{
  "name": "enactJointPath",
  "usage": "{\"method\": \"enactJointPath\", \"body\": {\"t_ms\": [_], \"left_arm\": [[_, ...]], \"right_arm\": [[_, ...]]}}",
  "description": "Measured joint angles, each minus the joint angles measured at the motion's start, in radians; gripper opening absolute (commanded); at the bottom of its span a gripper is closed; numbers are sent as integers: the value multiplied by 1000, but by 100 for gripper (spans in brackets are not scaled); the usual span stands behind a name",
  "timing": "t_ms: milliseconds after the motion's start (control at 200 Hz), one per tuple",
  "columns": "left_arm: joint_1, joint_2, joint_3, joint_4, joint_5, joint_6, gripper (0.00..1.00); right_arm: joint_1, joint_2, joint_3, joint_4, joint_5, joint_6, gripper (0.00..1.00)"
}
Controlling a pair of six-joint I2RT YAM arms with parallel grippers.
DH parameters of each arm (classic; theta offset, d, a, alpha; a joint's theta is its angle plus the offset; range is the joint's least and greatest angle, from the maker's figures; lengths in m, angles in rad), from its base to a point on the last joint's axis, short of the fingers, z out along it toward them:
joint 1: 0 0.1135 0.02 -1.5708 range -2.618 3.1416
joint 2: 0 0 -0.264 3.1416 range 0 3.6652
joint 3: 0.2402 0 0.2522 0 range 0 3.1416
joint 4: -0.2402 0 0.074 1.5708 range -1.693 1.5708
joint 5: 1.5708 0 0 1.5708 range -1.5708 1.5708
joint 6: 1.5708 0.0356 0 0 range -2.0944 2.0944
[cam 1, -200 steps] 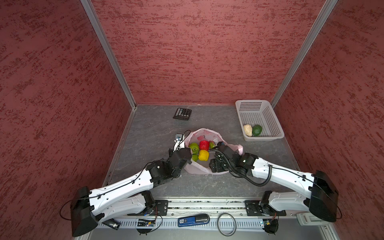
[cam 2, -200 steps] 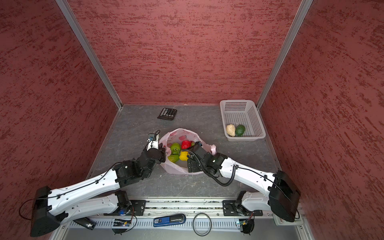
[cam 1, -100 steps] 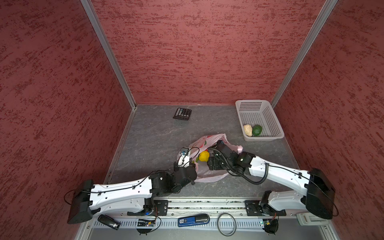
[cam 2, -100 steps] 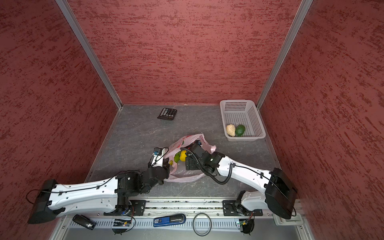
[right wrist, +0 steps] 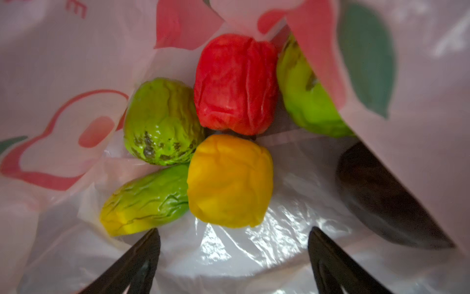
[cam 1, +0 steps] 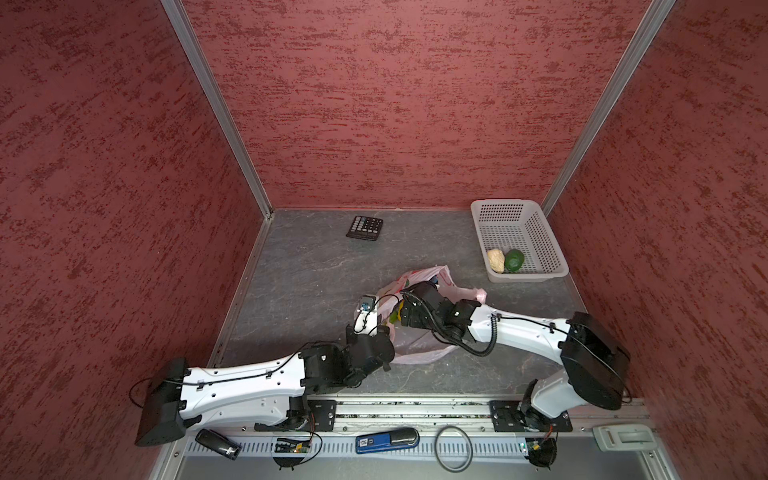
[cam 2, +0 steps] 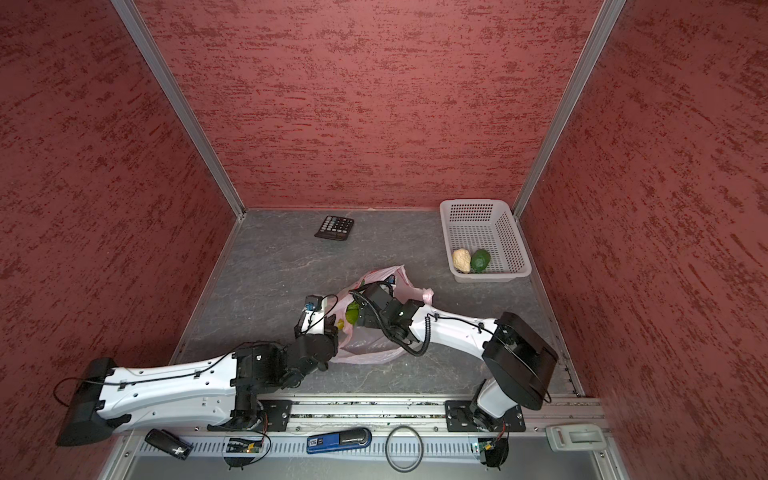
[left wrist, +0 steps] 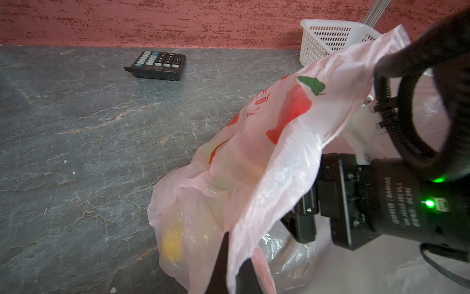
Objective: Untie the knot of the plastic bag and take out the fruit
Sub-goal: 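Reach the right gripper down toward the fruits inside the bag, then grasp the yellow fruit with the right gripper and lift it out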
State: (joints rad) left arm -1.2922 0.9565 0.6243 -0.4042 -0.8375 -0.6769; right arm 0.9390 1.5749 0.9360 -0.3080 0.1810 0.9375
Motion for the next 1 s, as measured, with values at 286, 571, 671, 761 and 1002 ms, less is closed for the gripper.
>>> {"method": "enactJointPath", "body": {"t_ms": [286, 571, 671, 761, 1002], "left_arm": [[9, 0, 0, 1, 0, 0, 0], [37, -1, 0, 5, 4, 4, 0], [46, -1, -2, 11, 6, 4, 0], [53, -2, -6, 18, 7, 5, 0], [76, -3, -14, 44, 10, 19, 0]], "right_arm": [[-17, 116, 41, 77, 4, 31, 88], [-26, 182, 73, 90, 5, 28, 59], [-26, 181, 65, 104, 3, 24, 55], [-26, 172, 58, 108, -4, 19, 52], [-26, 70, 55, 80, -50, -24, 49]]}}
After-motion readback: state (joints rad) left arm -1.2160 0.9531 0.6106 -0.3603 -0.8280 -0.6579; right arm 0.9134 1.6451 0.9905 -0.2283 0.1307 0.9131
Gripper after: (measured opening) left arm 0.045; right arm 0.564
